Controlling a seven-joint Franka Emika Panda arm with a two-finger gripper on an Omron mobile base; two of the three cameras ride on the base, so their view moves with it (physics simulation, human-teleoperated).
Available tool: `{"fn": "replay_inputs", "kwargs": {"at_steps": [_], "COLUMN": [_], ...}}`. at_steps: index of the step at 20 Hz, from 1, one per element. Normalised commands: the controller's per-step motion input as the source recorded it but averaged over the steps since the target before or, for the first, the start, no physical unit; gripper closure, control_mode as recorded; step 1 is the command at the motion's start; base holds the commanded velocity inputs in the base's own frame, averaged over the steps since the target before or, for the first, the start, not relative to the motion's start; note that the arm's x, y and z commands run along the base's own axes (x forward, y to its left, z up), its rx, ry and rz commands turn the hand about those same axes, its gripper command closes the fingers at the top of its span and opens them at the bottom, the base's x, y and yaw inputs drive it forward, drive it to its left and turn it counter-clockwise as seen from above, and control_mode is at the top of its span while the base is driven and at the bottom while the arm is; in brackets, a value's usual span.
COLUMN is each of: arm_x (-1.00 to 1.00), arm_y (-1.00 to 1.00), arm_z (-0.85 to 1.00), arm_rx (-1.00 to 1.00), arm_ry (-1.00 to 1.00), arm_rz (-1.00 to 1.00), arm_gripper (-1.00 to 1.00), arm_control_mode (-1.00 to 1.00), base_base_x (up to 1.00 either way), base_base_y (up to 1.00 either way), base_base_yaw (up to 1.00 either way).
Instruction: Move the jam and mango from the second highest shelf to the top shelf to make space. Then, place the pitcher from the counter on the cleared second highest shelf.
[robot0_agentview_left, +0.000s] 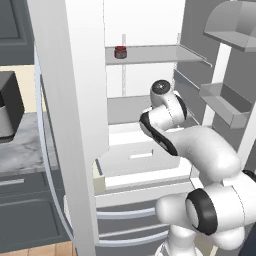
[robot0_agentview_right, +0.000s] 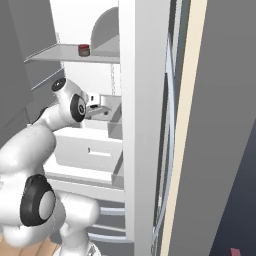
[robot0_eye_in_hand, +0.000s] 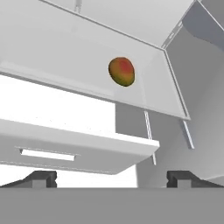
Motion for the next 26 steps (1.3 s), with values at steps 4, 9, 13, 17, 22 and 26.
{"fn": "replay_inputs", "kwargs": {"at_steps": [4,9,13,17,22,26], "arm_x": [0.45,0.56,0.52,0.51,0.48,0.47], "arm_y": [-0.46,-0.29,-0.16,-0.04,0.00,0.00], "arm_z": [-0.33,-0.08,0.00,0.00,-0.02,-0.07], "arm_rx": [0.00,0.00,0.01,0.02,0.02,0.02], "arm_ry": [0.00,0.00,0.00,0.00,0.00,0.00], "arm_rz": [-0.01,-0.02,-0.01,0.00,0.00,0.00], "arm_gripper": [-1.00,-1.00,-1.00,-1.00,-1.00,-1.00], "arm_control_mode": [-1.00,-1.00,-1.00,-1.00,-1.00,-1.00], "base_base_x": [0.00,0.00,0.00,0.00,0.00,0.00], "base_base_y": [0.00,0.00,0.00,0.00,0.00,0.00], "base_base_yaw": [0.00,0.00,0.00,0.00,0.00,0.00]}}
